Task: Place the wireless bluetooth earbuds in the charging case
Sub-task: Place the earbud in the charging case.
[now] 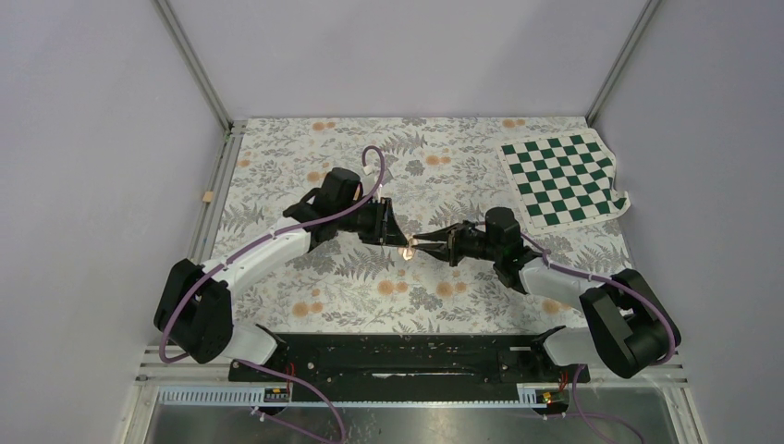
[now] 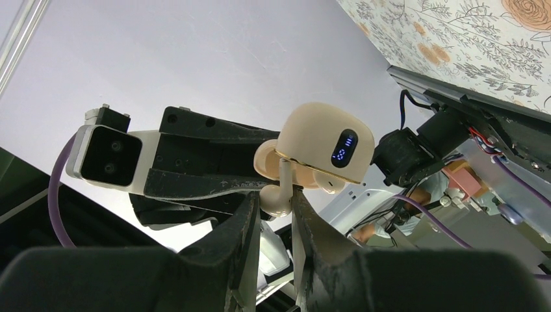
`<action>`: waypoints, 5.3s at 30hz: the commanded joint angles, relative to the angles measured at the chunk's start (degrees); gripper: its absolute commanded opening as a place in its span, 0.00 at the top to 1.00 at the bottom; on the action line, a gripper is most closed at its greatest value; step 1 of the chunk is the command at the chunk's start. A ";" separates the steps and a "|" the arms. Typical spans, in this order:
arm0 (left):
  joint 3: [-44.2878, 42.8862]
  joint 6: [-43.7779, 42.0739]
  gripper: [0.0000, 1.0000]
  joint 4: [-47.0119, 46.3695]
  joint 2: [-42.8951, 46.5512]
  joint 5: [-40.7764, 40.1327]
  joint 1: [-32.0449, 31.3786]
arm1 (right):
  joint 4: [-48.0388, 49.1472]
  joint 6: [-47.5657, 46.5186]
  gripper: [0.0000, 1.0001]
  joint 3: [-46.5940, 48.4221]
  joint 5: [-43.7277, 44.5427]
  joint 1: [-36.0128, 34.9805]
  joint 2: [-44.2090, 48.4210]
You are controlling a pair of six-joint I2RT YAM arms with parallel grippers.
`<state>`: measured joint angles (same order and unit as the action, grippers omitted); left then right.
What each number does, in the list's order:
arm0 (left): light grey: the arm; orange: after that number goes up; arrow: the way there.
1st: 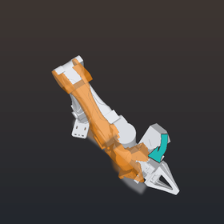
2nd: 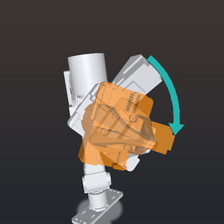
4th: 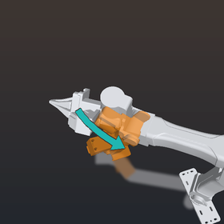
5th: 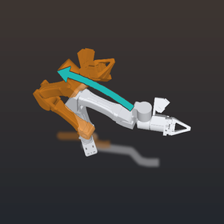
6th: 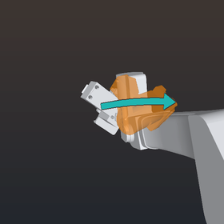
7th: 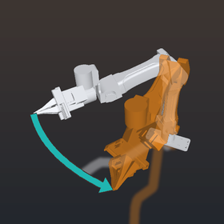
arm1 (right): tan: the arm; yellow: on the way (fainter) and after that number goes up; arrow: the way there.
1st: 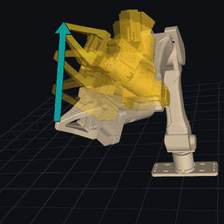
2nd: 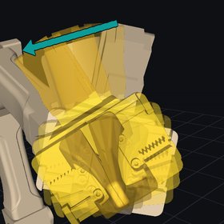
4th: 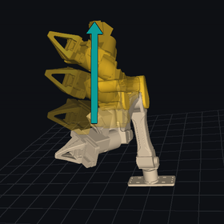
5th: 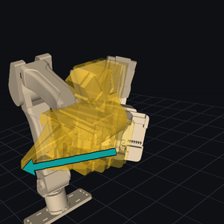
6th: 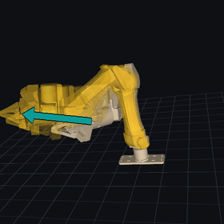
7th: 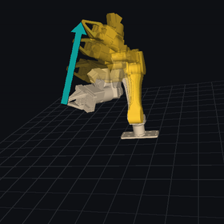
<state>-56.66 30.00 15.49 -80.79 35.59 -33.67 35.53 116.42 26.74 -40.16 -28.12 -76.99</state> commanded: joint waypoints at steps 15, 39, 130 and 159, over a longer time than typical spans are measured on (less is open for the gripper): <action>-2.05 -0.28 0.81 -2.56 0.41 1.49 0.25 | 6.27 0.69 1.00 -0.53 -1.06 -0.44 -2.84; -1.56 -1.23 0.81 -2.92 1.17 3.49 0.22 | 13.18 3.29 1.00 -2.69 0.38 -0.62 -5.45; 16.60 -3.69 0.89 -31.88 13.55 -7.05 -5.32 | 27.89 21.02 1.00 -5.82 12.44 -1.77 1.73; 18.78 -2.93 0.97 -33.04 13.03 -3.63 -5.42 | 37.14 25.33 0.98 -7.93 16.73 -1.97 -0.03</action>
<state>-38.85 29.17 -19.27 -69.78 26.26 -38.06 65.36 117.03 19.16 -27.00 -30.50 -78.19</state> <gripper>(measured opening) 0.275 0.260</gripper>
